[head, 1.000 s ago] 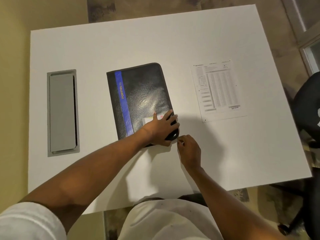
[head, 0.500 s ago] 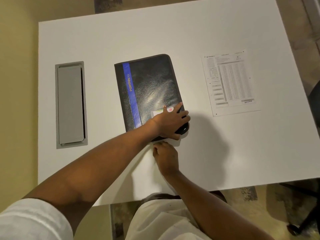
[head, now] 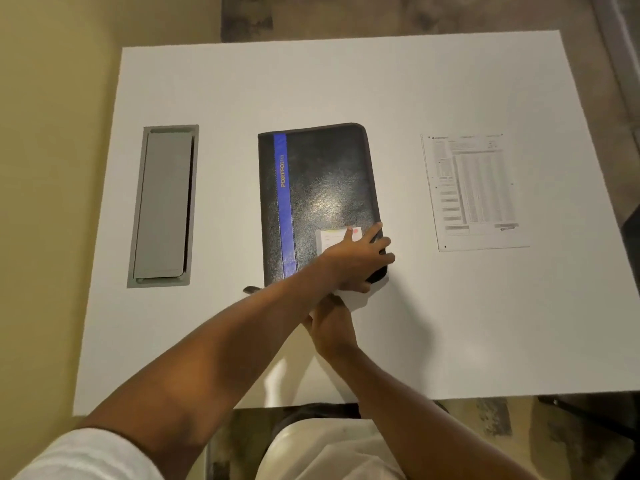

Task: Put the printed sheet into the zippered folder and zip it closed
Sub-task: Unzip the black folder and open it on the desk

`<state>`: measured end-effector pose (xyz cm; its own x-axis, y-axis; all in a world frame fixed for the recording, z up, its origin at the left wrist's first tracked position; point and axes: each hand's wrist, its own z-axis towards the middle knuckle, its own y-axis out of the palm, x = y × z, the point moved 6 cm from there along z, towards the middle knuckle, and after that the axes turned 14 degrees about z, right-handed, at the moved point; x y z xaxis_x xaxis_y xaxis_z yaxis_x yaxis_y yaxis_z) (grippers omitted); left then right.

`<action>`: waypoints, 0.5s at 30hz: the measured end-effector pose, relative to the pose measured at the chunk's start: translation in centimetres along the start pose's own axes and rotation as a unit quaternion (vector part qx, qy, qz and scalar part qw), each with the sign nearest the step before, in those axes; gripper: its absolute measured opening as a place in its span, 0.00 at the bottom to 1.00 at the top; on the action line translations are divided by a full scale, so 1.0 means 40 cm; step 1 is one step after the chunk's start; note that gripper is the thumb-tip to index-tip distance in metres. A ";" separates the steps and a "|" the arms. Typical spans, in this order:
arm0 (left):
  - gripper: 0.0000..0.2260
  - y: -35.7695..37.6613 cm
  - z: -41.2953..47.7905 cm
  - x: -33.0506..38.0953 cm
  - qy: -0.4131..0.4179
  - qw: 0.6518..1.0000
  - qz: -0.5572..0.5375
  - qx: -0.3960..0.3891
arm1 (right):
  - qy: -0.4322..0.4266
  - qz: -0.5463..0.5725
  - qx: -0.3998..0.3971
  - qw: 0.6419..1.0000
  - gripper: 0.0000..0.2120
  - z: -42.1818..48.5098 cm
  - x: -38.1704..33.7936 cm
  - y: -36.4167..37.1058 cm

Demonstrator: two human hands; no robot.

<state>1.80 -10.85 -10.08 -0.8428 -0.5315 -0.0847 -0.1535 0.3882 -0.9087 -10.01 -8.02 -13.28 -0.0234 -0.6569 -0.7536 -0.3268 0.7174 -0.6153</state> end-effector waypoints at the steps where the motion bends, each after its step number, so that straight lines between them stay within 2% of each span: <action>1: 0.32 -0.007 -0.005 -0.004 0.003 1.000 -0.007 -0.006 | 0.009 0.020 0.008 1.000 0.12 0.000 0.000 -0.028; 5: 0.30 -0.054 -0.041 -0.021 0.009 0.999 -0.034 0.021 | 0.013 -0.048 0.010 0.999 0.11 -0.002 0.024 -0.114; 8: 0.27 -0.091 -0.091 -0.033 0.018 0.996 -0.022 0.084 | 0.035 -0.056 0.060 0.996 0.12 -0.010 0.058 -0.190; 10: 0.26 -0.115 -0.132 -0.045 0.018 0.993 -0.008 0.121 | 0.029 -0.062 0.087 0.994 0.09 -0.009 0.064 -0.235; 12: 0.26 -0.138 -0.179 -0.058 0.013 0.988 -0.009 0.152 | 0.040 0.032 0.121 0.991 0.08 0.009 0.061 -0.274; 14: 0.26 -0.162 -0.230 -0.075 0.001 0.982 -0.018 0.187 | 0.061 0.074 0.087 0.992 0.10 0.039 0.051 -0.284; 15: 0.25 -0.172 -0.256 -0.085 -0.005 0.978 -0.019 0.207 | 0.052 0.042 0.054 0.996 0.14 0.057 0.045 -0.280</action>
<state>0.43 -4.02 0.62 -0.8348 -0.5484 -0.0492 0.0389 0.0303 -0.9988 -4.24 -16.72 -8.28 -0.1464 -0.6100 -0.7788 -0.2157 0.7880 -0.5767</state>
